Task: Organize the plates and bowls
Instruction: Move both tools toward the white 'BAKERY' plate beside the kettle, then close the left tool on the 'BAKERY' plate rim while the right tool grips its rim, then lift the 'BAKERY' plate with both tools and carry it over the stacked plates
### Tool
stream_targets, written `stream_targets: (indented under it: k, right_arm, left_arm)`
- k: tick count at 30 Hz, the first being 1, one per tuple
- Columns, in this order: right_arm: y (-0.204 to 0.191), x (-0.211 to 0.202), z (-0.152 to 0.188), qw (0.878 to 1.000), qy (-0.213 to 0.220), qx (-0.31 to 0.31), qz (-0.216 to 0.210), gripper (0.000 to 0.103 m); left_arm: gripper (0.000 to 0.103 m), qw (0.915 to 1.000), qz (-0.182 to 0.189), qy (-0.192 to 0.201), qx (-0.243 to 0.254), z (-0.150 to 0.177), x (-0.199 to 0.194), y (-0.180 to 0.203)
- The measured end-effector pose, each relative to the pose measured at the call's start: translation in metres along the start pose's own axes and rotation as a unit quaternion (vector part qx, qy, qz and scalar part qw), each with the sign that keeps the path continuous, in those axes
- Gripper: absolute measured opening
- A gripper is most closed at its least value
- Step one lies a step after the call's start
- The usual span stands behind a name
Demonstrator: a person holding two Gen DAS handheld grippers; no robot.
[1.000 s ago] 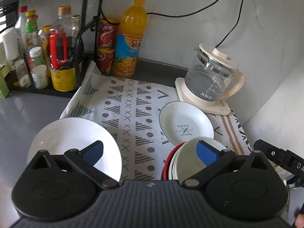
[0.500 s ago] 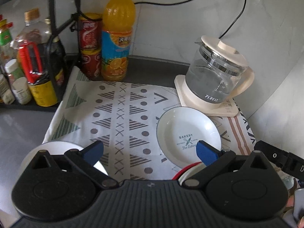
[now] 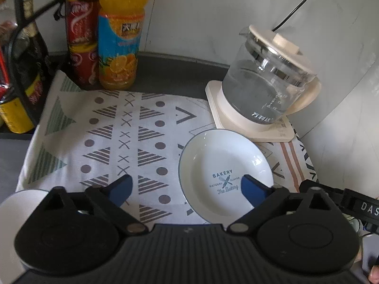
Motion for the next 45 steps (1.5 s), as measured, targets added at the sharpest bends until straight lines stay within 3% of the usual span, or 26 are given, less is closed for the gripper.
stream_targets:
  k: [12, 18, 22, 26, 35, 45]
  right_arm:
    - [0.009, 0.059, -0.002, 0.995, -0.096, 0.029, 0.014, 0.040]
    - [0.006, 0.081, -0.004, 0.988, -0.150, 0.036, 0.008, 0.035]
    - [0.008, 0.092, -0.004, 0.984, -0.171, 0.042, 0.009, 0.030]
    - [0.009, 0.102, -0.003, 0.980, -0.190, 0.051, 0.008, 0.028]
    - [0.012, 0.104, 0.000, 0.982, -0.183, 0.048, -0.009, 0.013]
    - [-0.014, 0.072, -0.024, 0.992, -0.116, 0.015, -0.040, 0.012]
  left_arm:
    - [0.063, 0.9970, 0.017, -0.062, -0.042, -0.001, 0.063, -0.022]
    - [0.048, 0.9921, 0.020, -0.112, -0.053, 0.005, 0.091, -0.026]
    - [0.031, 0.9863, 0.026, -0.148, -0.069, 0.007, 0.109, -0.031]
    - [0.026, 0.9854, 0.031, -0.153, -0.069, 0.002, 0.114, -0.032]
    - [0.017, 0.9837, 0.048, -0.148, -0.090, 0.001, 0.117, -0.041]
    - [0.017, 0.9903, 0.053, -0.097, -0.084, -0.012, 0.084, -0.047]
Point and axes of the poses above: each gripper's, at about its wrist camera, not at the fingertips, and x roughly the way its jaws point, y to its right, z to its underside, the point moved 7 cm from there along x, roughly the way its jaws point, and after that the axes turned 13 degrees about z, right-handed, at the moved point
